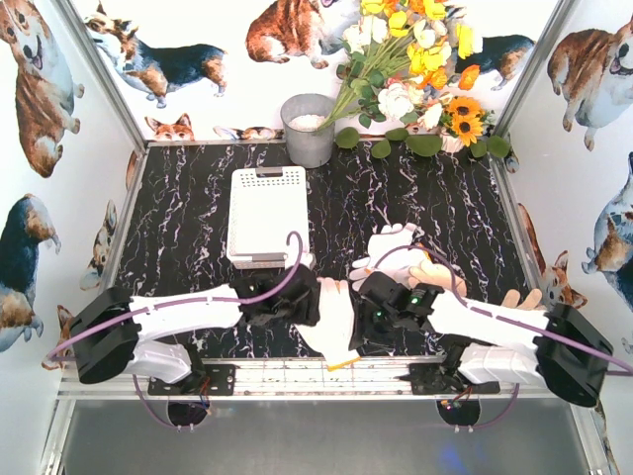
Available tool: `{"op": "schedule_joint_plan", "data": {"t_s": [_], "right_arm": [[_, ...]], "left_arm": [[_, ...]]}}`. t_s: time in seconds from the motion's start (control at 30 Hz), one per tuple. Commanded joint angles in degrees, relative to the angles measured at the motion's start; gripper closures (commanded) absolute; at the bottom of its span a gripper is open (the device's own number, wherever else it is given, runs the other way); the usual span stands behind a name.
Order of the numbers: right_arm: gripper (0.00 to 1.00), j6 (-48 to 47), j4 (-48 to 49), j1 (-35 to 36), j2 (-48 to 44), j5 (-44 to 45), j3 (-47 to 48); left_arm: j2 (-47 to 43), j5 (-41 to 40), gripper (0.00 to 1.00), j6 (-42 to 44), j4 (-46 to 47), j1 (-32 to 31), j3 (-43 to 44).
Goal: Put the gloves into the storage basket
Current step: Pair the glove with the glove.
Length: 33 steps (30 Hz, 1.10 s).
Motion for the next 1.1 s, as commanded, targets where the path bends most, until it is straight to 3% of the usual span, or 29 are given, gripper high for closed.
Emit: {"op": "schedule_joint_plan", "data": {"t_s": [0.0, 0.1, 0.2, 0.37, 0.77, 1.07], "right_arm": [[0.49, -0.47, -5.53, -0.09, -5.12, 6.16, 3.79], [0.46, -1.16, -4.23, -2.76, -7.84, 8.21, 3.93], [0.47, -3.18, -0.48, -9.73, -8.59, 4.62, 3.56], [0.48, -8.00, 3.05, -16.55, -5.04, 2.63, 6.03], [0.57, -15.21, 7.65, -17.81, 15.32, 0.43, 15.82], [0.61, -16.70, 8.57, -17.89, 20.62, 1.93, 18.84]], "left_arm": [[-0.76, -7.53, 0.49, -1.20, -2.67, 3.33, 6.10], [1.19, -6.31, 0.53, 0.13, -1.87, 7.10, 7.23], [3.47, -5.92, 0.58, 1.76, -2.20, 9.42, 8.23], [5.58, -3.88, 0.63, 2.73, 0.41, 11.33, 7.91], [9.77, 0.12, 0.65, 1.17, 7.90, 13.07, 5.33], [13.21, -0.60, 0.67, 2.02, 5.82, 13.26, 6.46]]}}
